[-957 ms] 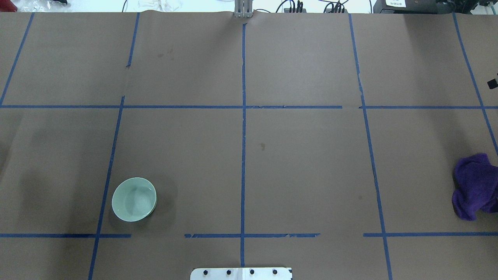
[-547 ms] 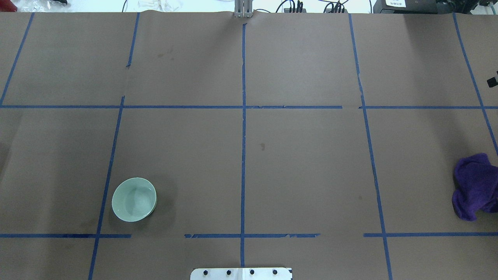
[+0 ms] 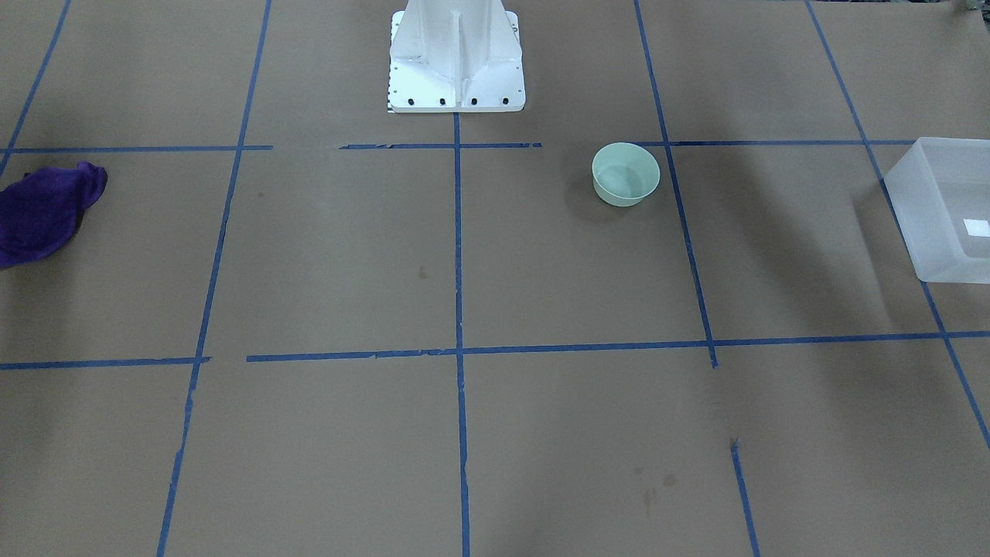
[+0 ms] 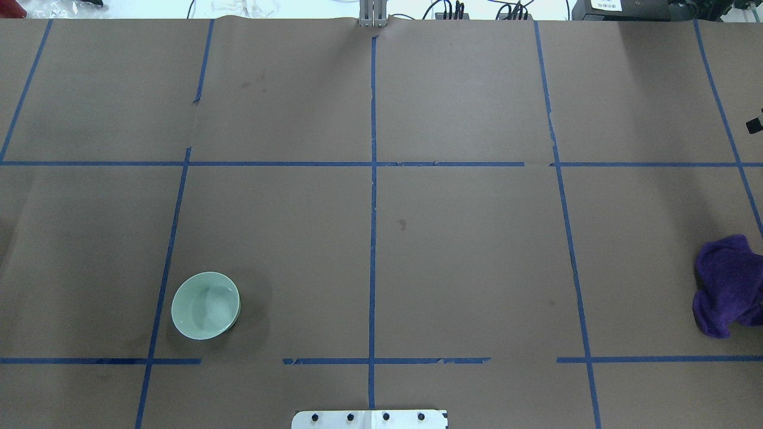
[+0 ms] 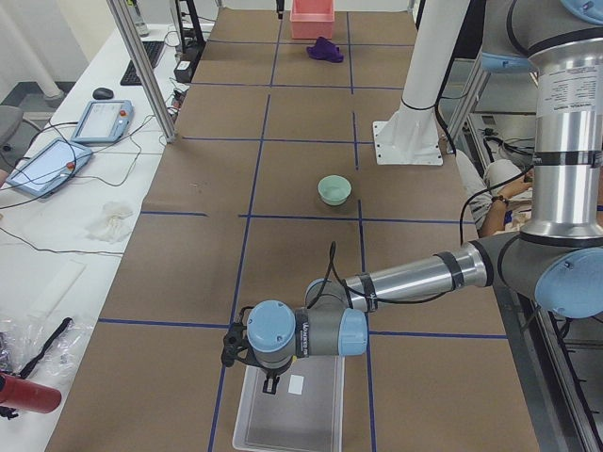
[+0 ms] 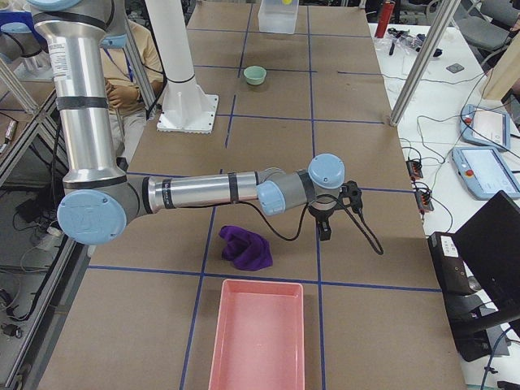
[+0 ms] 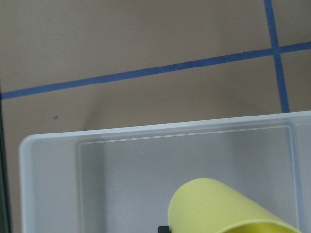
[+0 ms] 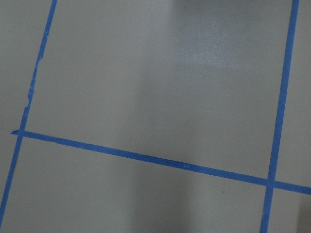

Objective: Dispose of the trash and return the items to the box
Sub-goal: 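Release the cup, move left gripper to bowl while right reaches cloth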

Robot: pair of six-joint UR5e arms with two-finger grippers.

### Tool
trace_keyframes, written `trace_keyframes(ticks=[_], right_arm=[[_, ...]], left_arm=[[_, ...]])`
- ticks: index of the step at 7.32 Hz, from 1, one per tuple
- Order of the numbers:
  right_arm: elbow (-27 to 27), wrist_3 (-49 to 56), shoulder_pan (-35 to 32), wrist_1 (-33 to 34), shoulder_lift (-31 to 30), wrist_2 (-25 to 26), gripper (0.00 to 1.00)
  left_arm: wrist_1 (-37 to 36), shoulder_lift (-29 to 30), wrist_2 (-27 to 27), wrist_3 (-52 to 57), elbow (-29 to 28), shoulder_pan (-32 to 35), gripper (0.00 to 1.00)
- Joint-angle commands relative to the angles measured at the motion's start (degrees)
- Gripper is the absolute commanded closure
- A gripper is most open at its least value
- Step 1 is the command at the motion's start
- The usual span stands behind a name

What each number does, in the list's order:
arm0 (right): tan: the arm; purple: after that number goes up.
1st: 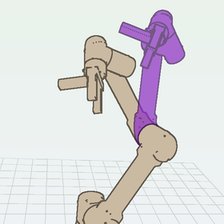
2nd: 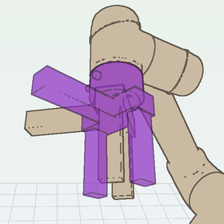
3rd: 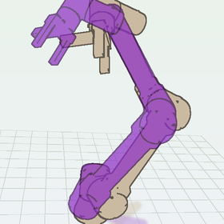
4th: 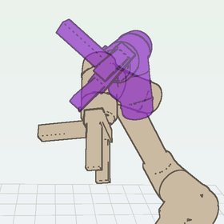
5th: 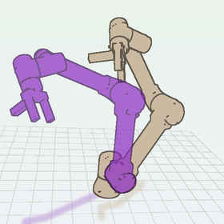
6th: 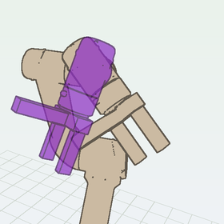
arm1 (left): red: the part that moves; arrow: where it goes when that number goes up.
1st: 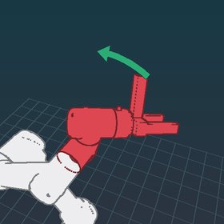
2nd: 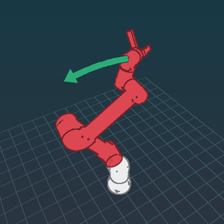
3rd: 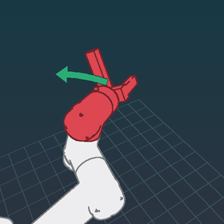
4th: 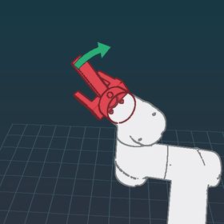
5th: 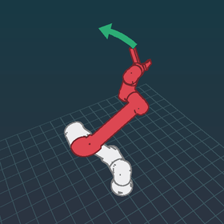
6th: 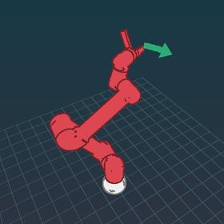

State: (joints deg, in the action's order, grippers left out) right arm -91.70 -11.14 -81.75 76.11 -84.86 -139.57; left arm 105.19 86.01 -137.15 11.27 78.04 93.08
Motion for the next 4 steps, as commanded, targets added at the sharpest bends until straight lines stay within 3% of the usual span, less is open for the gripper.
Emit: trace_keyframes(ticks=[1, 3, 4], right_arm=[[-0.5, -2.6, 1.9, -0.1, -0.1, 0.0, 0.00], [-4.3, -12.0, 5.5, -0.1, -1.2, 0.0, 0.00], [-9.8, -17.2, 8.9, -0.1, -5.3, 0.8, 0.00]], left_arm=[[0.4, 0.0, -3.4, -0.9, -1.0, -5.1, 1.00], [4.2, 0.0, -3.2, -3.2, -3.3, -9.2, 1.00], [6.5, 0.0, -3.1, -3.4, -4.1, -9.3, 0.86]])
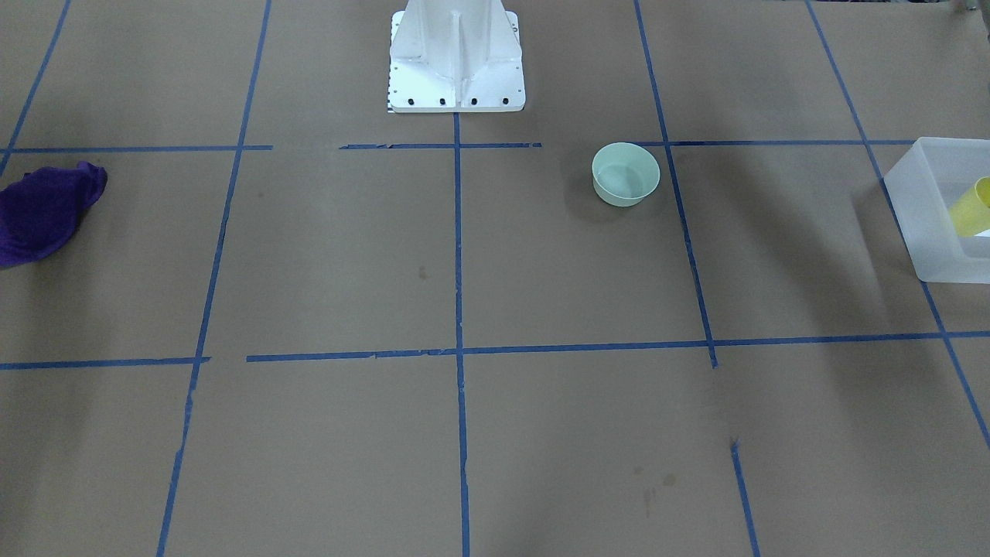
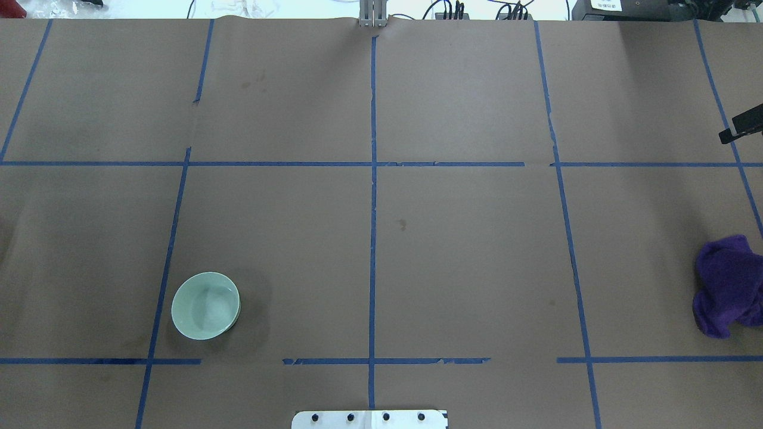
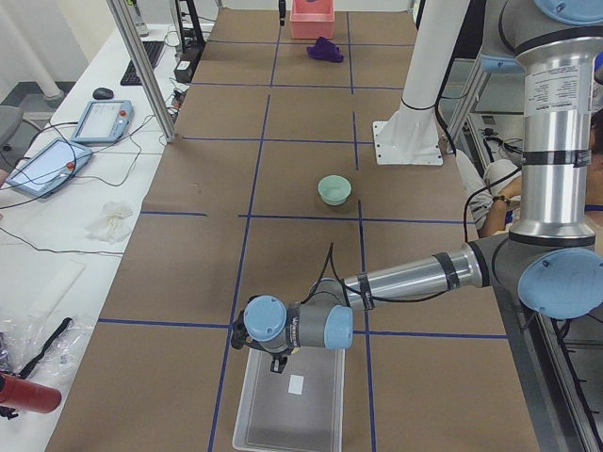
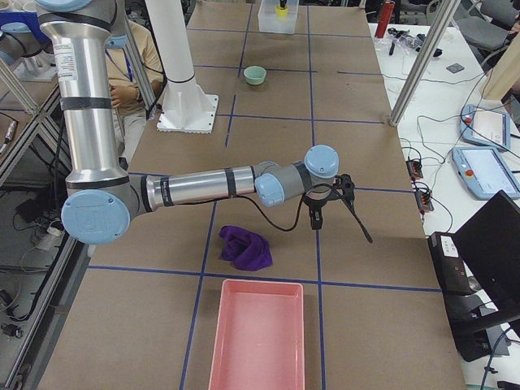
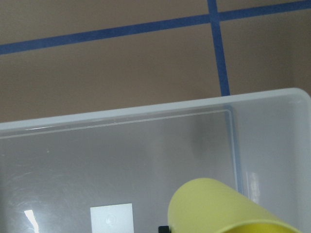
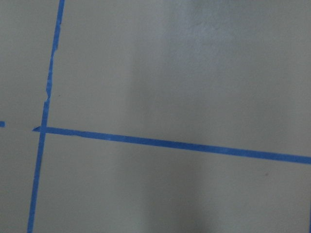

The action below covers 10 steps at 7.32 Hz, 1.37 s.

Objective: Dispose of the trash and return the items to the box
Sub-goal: 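Release the cup, move left gripper to bowl while right reaches cloth, then grasp the green bowl rim with left gripper while right grasps purple cloth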

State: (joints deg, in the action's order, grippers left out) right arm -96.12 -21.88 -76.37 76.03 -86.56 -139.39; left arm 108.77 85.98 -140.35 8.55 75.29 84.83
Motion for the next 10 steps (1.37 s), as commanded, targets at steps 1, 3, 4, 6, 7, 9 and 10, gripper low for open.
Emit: trace_keyframes(ticks=[1, 3, 4, 6, 7, 9, 10], right_arm=[[-7.5, -7.3, 3.9, 0.0, -6.5, 0.6, 0.00], [-7.4, -8.1, 6.0, 0.2, -11.4, 1.6, 0.00], [-7.5, -8.1, 6.1, 0.1, -14.6, 1.6, 0.00], [-7.6, -10.9, 6.5, 0.1, -17.7, 1.5, 0.00], [-7.6, -11.0, 7.0, 0.1, -18.7, 1.4, 0.00], [-7.5, -14.8, 9.8, 0.1, -19.0, 1.0, 0.00], [-7.6, -14.9, 11.2, 0.0, -19.0, 1.1, 0.00]], left_arm=[[3.1, 0.1, -0.1, -0.6, 0.3, -1.1, 0.40], [2.6, 0.2, -0.1, -7.5, 7.9, -0.9, 0.10], [1.8, 0.2, 0.1, -9.2, 11.9, -0.9, 0.01], [1.5, 2.2, 0.2, -14.7, 17.5, -0.3, 0.01], [1.5, 5.0, 0.3, -22.0, 19.8, -0.3, 0.01], [1.8, 7.5, 0.3, -33.3, 23.2, -3.7, 0.01], [1.8, 7.5, 0.8, -42.8, 28.2, -9.0, 0.01]])
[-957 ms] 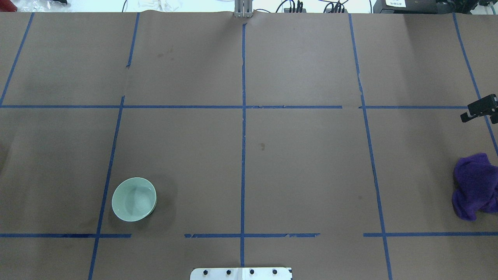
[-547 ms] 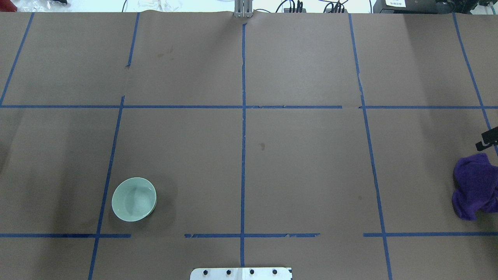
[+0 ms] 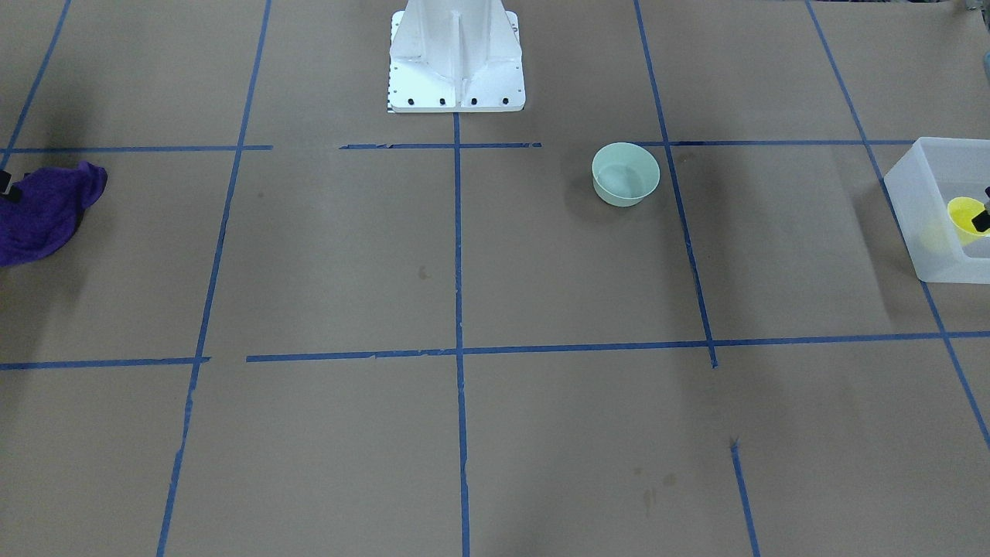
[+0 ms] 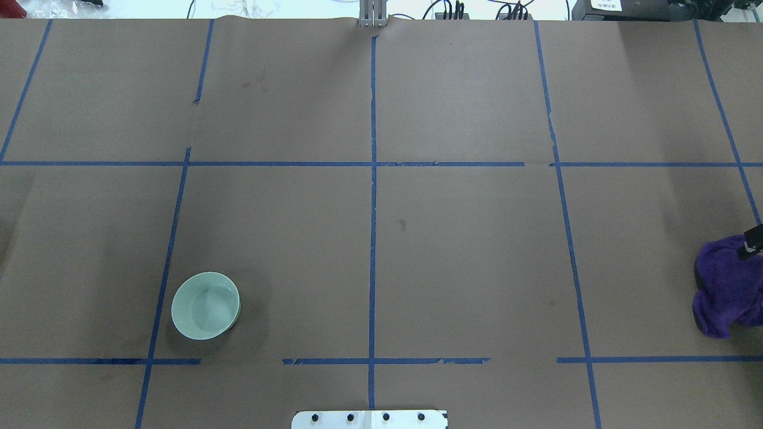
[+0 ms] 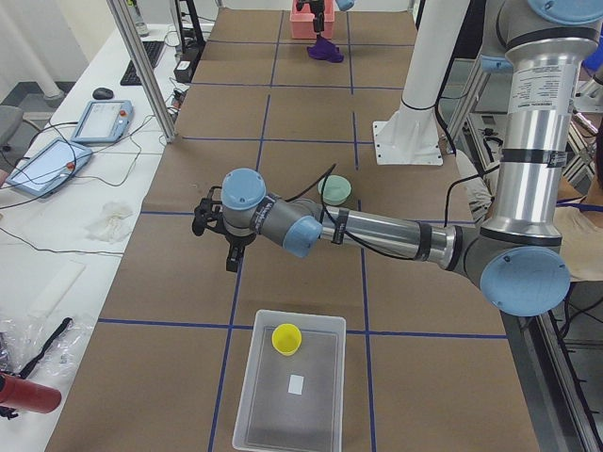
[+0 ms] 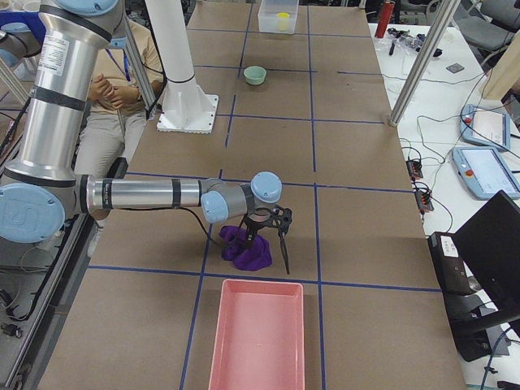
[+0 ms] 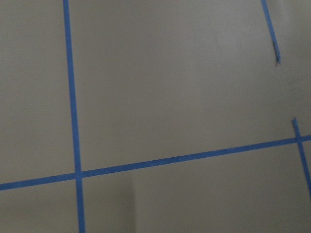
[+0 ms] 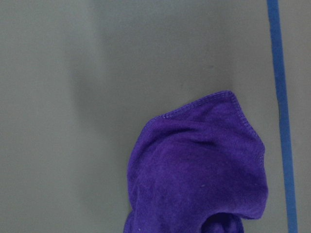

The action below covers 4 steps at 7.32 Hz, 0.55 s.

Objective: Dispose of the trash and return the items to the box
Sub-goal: 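Grasp the green bowl rim with left gripper while right grasps purple cloth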

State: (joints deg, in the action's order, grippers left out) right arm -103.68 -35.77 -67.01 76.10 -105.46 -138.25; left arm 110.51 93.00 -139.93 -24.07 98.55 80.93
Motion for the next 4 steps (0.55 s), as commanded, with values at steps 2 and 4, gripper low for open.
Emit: trace_keyframes(ticks=[2, 4], right_arm=[[0.5, -1.0, 2.5, -1.1, -0.2, 0.6, 0.12], [0.8, -0.9, 3.6, -1.0, -0.2, 2.3, 1.00]], left_arm=[[0.8, 1.1, 1.0, -22.6, 8.2, -14.6, 0.01], [1.4, 1.2, 9.3, -30.9, 11.1, -25.7, 0.01]])
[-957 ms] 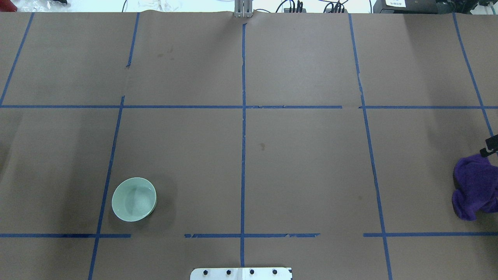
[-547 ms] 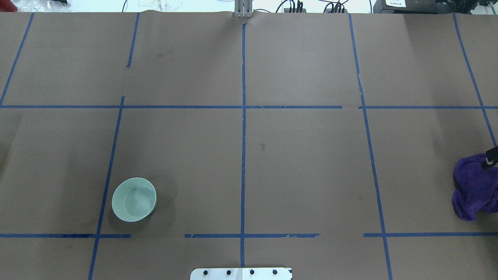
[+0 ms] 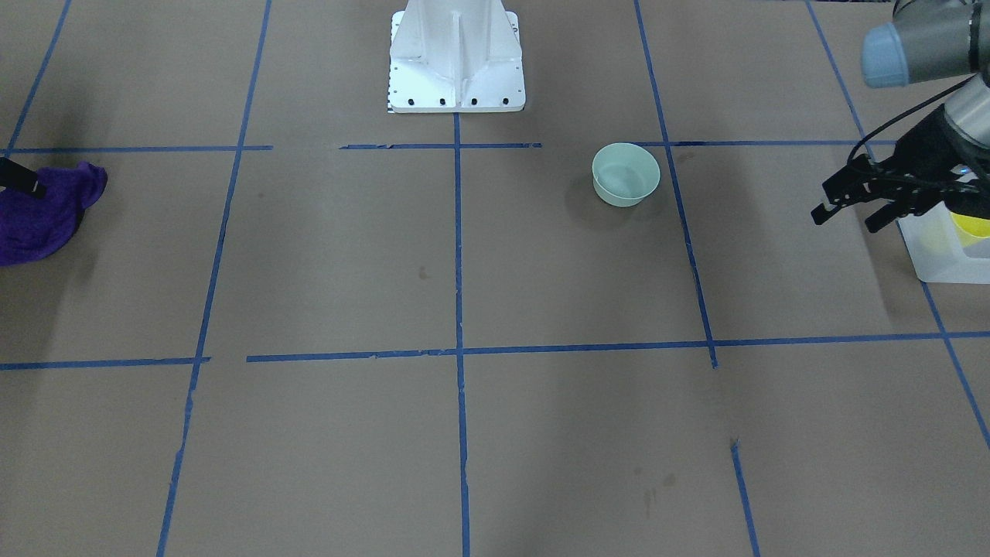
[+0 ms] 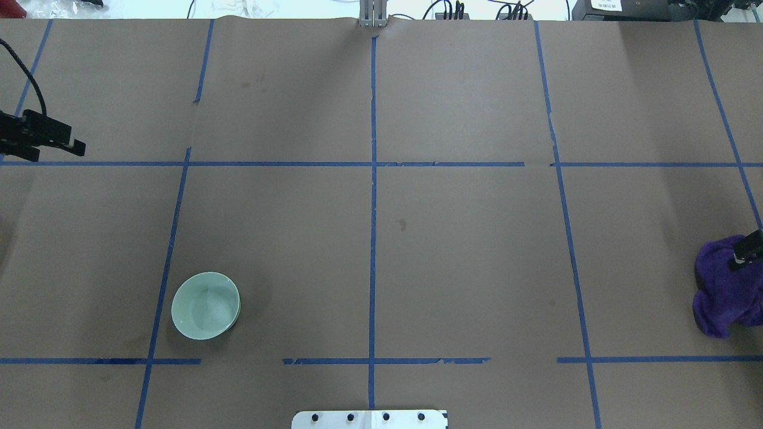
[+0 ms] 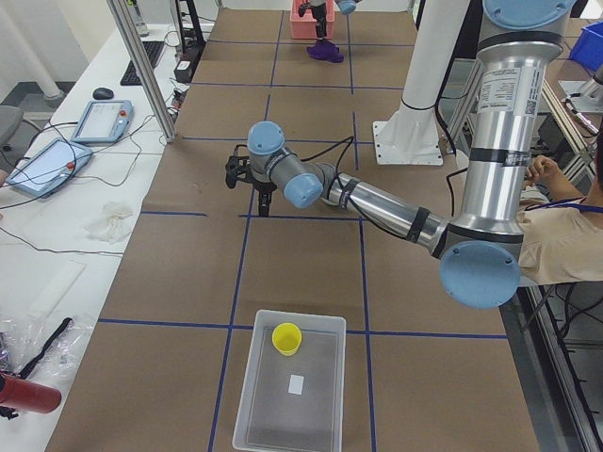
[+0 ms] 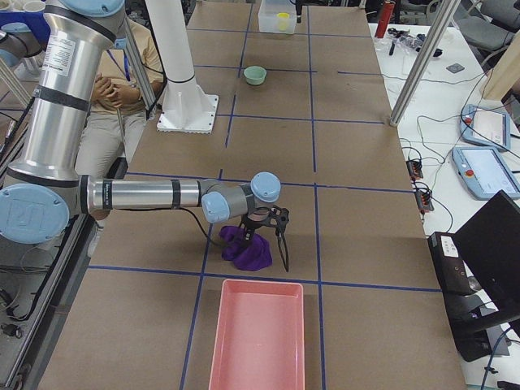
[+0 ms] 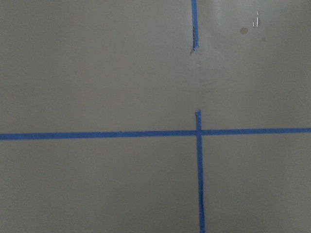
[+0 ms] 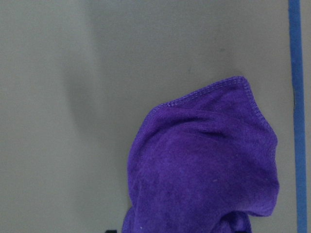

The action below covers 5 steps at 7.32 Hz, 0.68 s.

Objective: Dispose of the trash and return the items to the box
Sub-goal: 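Grasp the green bowl rim with left gripper while right grasps purple cloth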

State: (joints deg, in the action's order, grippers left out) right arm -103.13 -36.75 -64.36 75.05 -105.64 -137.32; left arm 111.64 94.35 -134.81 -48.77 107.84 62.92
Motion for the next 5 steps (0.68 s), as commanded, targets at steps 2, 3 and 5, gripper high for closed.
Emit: trace_keyframes(ticks=[2, 3, 5], right_arm=[[-0.6, 0.5, 1.0, -0.4, 0.4, 2.1, 1.00], [-2.3, 0.6, 0.9, -1.3, 0.7, 2.7, 1.00], [-9.8, 0.7, -2.8, -0.6, 0.8, 2.2, 1.00]], left_arm=[[0.2, -0.2, 10.7, -15.2, 3.5, -19.5, 0.01], [0.2, 0.0, 12.7, -18.9, 3.4, -23.2, 0.00], [0.3, 0.2, 16.2, -23.1, 3.4, -29.0, 0.00]])
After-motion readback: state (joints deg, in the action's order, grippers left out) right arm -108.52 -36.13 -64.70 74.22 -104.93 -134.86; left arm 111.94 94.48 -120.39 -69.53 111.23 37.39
